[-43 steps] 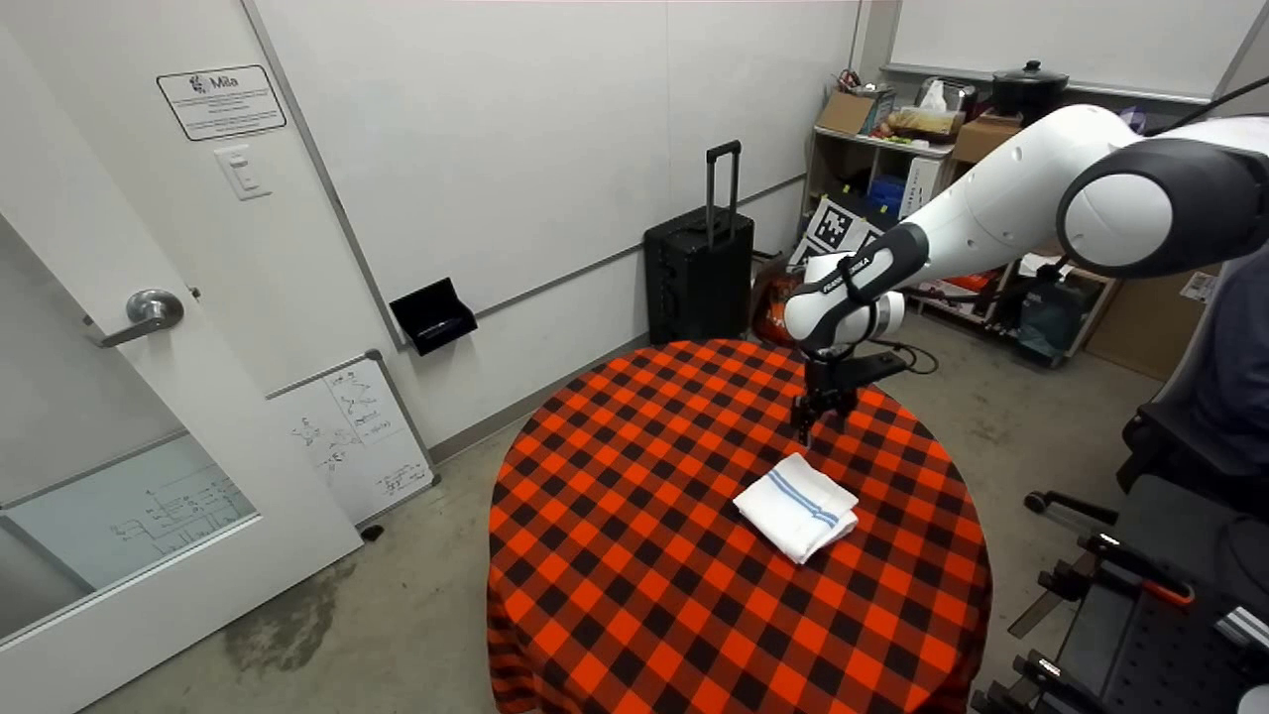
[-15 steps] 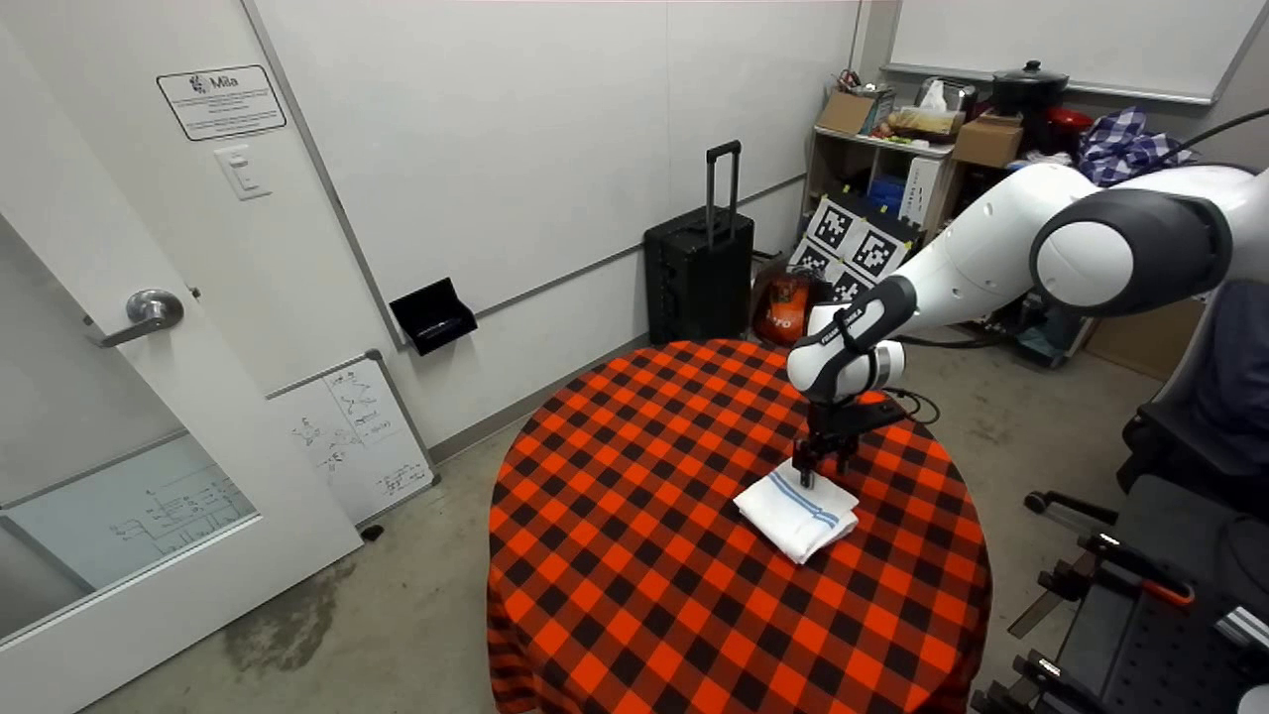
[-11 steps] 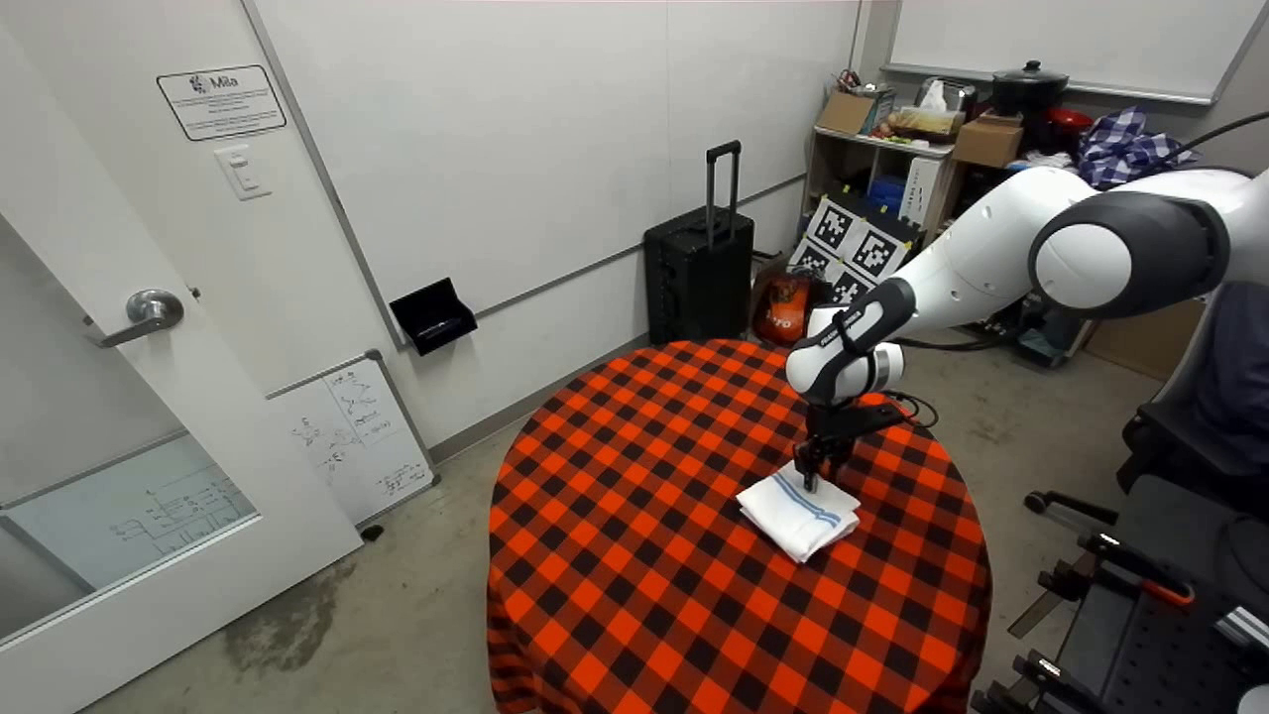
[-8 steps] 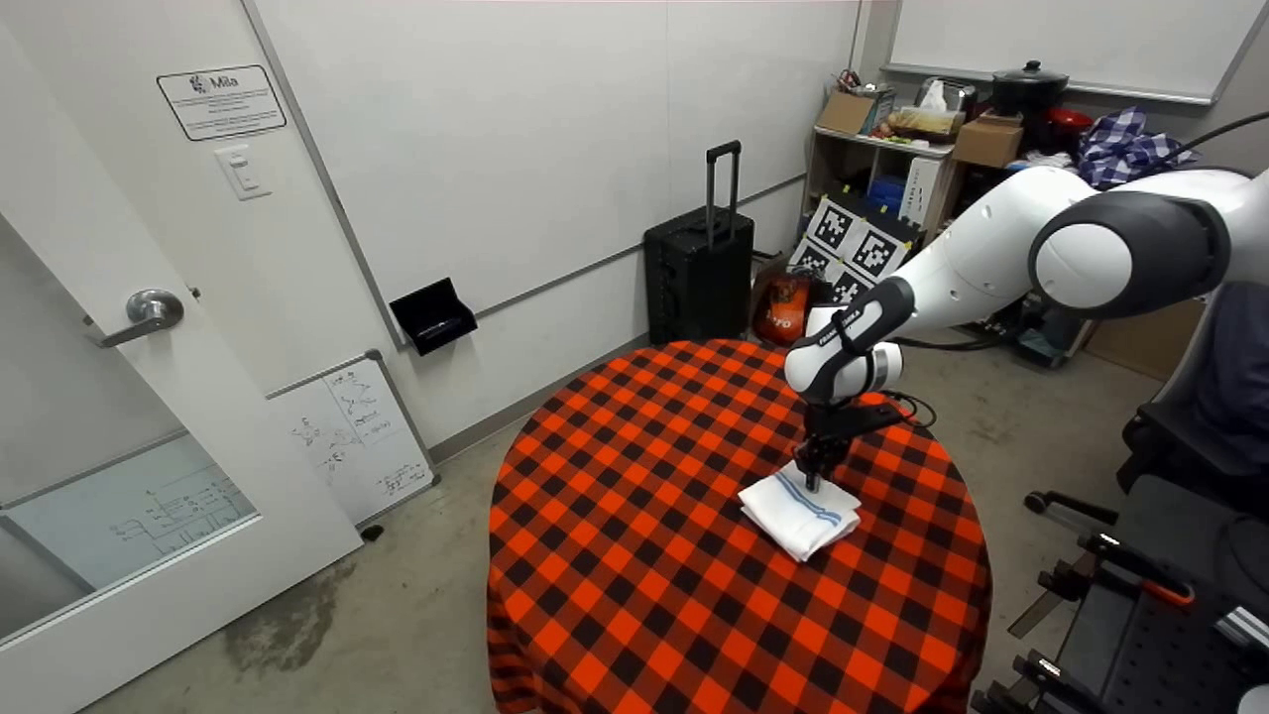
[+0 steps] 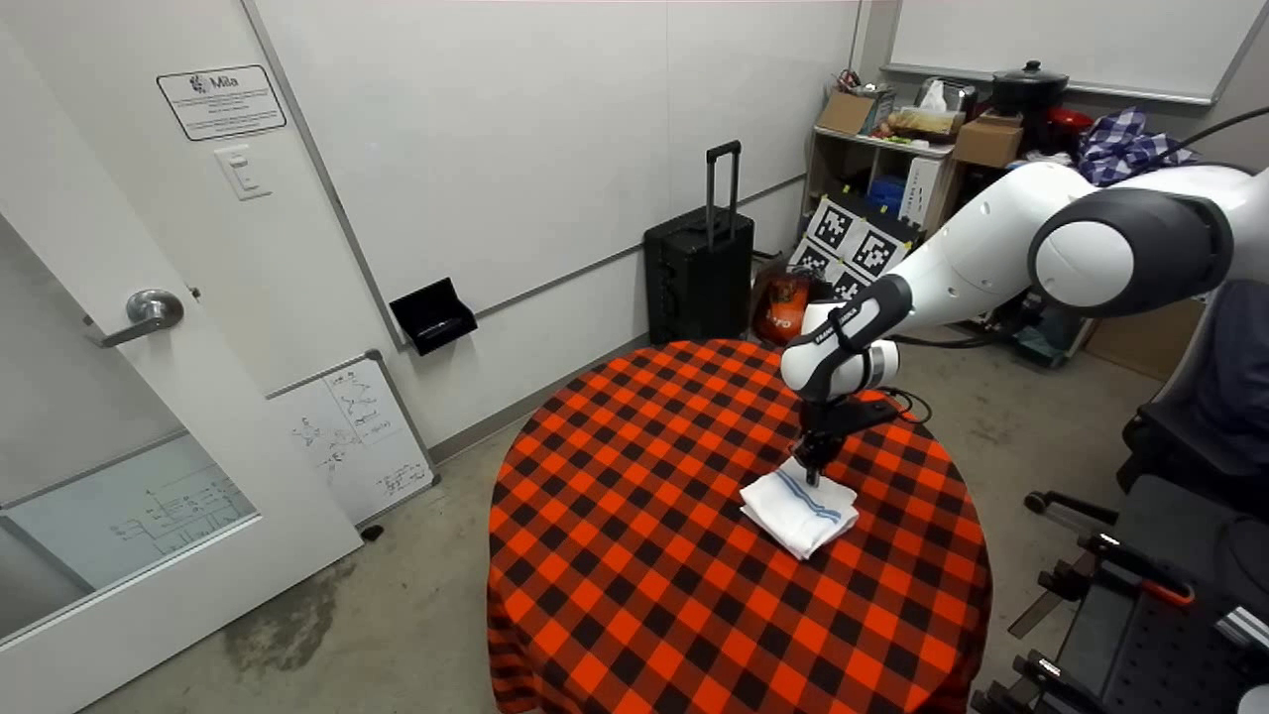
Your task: Unfold the towel on the table
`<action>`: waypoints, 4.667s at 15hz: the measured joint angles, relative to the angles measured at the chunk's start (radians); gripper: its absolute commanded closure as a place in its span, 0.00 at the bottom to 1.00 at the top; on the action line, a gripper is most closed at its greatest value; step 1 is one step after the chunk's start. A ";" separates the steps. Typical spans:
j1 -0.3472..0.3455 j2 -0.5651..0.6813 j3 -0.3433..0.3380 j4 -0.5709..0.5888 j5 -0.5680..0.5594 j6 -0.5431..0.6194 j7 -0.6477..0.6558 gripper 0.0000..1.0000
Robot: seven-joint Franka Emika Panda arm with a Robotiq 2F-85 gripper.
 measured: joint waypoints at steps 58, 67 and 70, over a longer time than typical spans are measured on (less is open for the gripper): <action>0.252 -0.392 -0.205 -0.293 -0.211 0.355 0.135 0.99; 0.286 -0.515 -0.300 -0.346 -0.229 0.401 0.261 0.99; 0.309 -0.544 -0.339 -0.365 -0.251 0.410 0.310 0.99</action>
